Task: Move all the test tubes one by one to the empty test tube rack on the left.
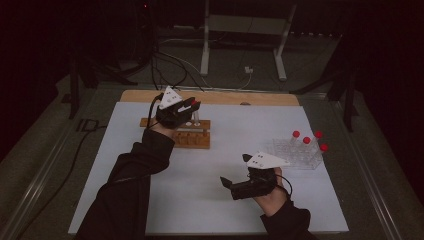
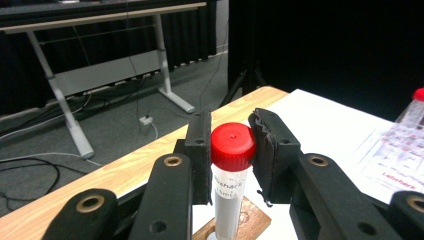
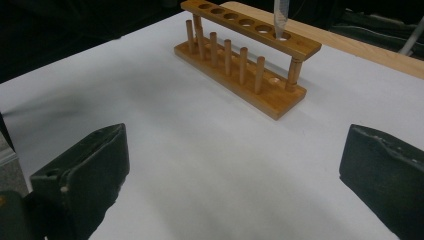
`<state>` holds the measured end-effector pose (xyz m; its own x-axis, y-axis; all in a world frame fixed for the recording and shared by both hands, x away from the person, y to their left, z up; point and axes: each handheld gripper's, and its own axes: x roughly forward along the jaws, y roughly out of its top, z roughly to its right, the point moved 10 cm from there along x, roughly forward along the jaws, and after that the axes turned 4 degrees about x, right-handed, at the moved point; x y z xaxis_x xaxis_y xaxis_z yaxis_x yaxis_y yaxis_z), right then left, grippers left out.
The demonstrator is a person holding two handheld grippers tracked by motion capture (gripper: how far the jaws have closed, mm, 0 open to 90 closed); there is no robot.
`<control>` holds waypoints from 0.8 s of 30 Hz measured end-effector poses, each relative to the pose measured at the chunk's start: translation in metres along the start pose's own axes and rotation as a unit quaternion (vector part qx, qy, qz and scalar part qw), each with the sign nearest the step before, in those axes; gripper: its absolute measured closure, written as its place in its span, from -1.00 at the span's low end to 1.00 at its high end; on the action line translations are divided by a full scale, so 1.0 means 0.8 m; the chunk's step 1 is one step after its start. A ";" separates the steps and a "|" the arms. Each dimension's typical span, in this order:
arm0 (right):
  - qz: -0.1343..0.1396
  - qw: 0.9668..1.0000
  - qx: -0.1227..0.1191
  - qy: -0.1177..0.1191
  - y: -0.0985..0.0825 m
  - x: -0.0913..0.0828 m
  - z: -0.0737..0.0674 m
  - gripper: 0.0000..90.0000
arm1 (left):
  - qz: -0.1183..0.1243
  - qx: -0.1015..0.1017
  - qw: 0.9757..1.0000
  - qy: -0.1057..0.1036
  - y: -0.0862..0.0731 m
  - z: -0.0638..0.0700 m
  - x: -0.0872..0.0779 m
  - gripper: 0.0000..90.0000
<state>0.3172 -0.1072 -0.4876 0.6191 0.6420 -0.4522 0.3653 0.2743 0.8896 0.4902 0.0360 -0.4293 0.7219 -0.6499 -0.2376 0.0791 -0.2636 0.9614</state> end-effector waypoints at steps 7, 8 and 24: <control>0.004 1.000 0.002 -0.001 0.000 -0.001 0.002 -1.00 | -0.013 -0.003 1.000 0.002 -0.018 -0.002 0.007 0.59; 0.004 1.000 0.003 0.000 0.000 -0.001 0.001 -1.00 | -0.016 -0.003 1.000 0.002 -0.021 -0.002 0.008 0.59; 0.005 1.000 0.004 0.003 -0.001 -0.001 0.002 -1.00 | -0.048 -0.007 0.999 -0.002 -0.059 0.003 0.025 0.59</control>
<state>0.3175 -0.1093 -0.4879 0.6184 0.6488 -0.4434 0.3654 0.2621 0.8932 0.4992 0.0338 -0.4796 0.7082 -0.6249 -0.3286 0.1576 -0.3138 0.9363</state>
